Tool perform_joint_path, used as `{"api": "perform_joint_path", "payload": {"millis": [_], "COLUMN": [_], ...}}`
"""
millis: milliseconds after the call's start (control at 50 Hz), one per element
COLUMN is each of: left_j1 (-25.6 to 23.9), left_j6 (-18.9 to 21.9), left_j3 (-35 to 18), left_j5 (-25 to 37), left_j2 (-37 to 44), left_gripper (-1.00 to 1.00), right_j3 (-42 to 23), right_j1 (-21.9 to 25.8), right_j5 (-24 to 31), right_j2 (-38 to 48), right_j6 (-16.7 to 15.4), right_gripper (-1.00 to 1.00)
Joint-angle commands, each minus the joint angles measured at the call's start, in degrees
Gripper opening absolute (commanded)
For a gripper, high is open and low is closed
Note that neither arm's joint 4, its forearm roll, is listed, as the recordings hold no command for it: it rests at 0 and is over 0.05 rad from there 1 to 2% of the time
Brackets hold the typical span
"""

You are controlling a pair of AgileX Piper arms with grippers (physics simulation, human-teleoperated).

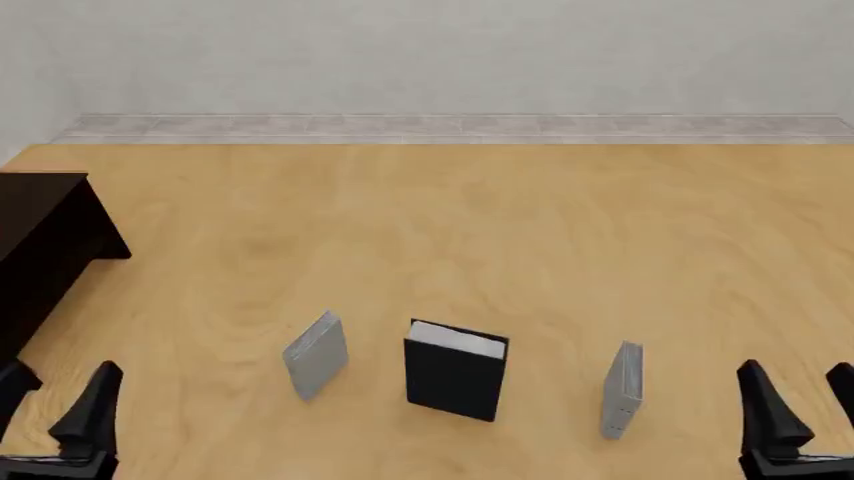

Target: Pick up the book in the middle and place it on the cabinet shelf.

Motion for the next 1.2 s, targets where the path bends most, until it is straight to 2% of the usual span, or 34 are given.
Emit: {"api": "perform_joint_path", "payload": {"millis": [20, 240, 280, 320, 500, 640, 700, 740, 760, 820, 880, 960, 1000, 1020, 1080, 1140, 1200], "left_j1": [-0.52, -0.85, -0.52, -0.89, -1.67, -3.83, -6.89, -7.18, -7.64, -9.68, -10.27, -12.92, -19.77, -21.11, -22.32, -25.16, -26.70], "left_j6": [0.23, -0.13, -2.33, -1.09, -2.30, -2.33, -1.49, -0.96, -2.28, 0.05, -0.19, 1.51, 4.26, 5.29, 4.18, 7.49, 6.89], "left_j3": [1.85, 1.03, -0.95, -2.22, -6.23, -11.49, -12.96, -13.61, -13.79, -15.56, -16.80, -18.66, -20.22, -20.62, -21.80, -24.32, -25.89], "left_j5": [-2.22, -1.36, -0.10, 0.67, 4.16, 8.54, 10.57, 11.24, 11.23, 10.05, 9.04, 7.09, 5.73, 5.38, 5.39, 5.82, 6.05], "left_j2": [-2.86, -3.06, -3.18, -3.19, -3.20, -3.19, -3.14, -3.05, -1.97, 0.60, 2.85, 6.75, 11.10, 13.10, 14.89, 18.77, 20.97], "left_gripper": [1.00, 1.00, 1.00, 1.00, 1.00, 1.00, 1.00, 1.00, 1.00, 1.00, 1.00, 1.00, 1.00, 1.00, 1.00, 1.00, 1.00], "right_j3": [2.71, 2.48, 2.54, 2.81, 2.83, 2.75, 2.70, 2.63, 2.72, 2.88, 2.19, 2.35, 2.70, 2.52, 2.76, 2.90, 2.52], "right_j1": [2.72, 3.58, 3.60, 3.53, 3.71, 3.65, 3.68, 3.58, 3.54, 3.06, 3.04, 2.87, 2.77, 2.73, 2.69, 2.43, 2.20], "right_j5": [-2.84, -2.94, -2.88, -3.13, -3.07, -2.95, -2.88, -2.74, -2.84, -2.82, -2.32, -2.60, -2.98, -2.79, -2.96, -3.00, -2.62], "right_j2": [-3.08, -3.11, -3.08, -3.08, -3.03, -3.05, -3.05, -3.04, -3.02, -3.01, -3.10, -3.12, -3.11, -3.11, -3.11, -3.12, -3.12], "right_j6": [-0.41, -0.57, -0.84, -1.01, -1.41, -1.48, -1.61, -1.61, -1.67, -1.30, -1.12, -1.18, -1.20, -1.17, -1.10, -1.10, -0.98], "right_gripper": [1.00, 1.00, 1.00, 1.00, 1.00, 1.00, 1.00, 1.00, 1.00, 1.00, 1.00, 1.00, 1.00, 1.00, 1.00, 1.00, 1.00]}}
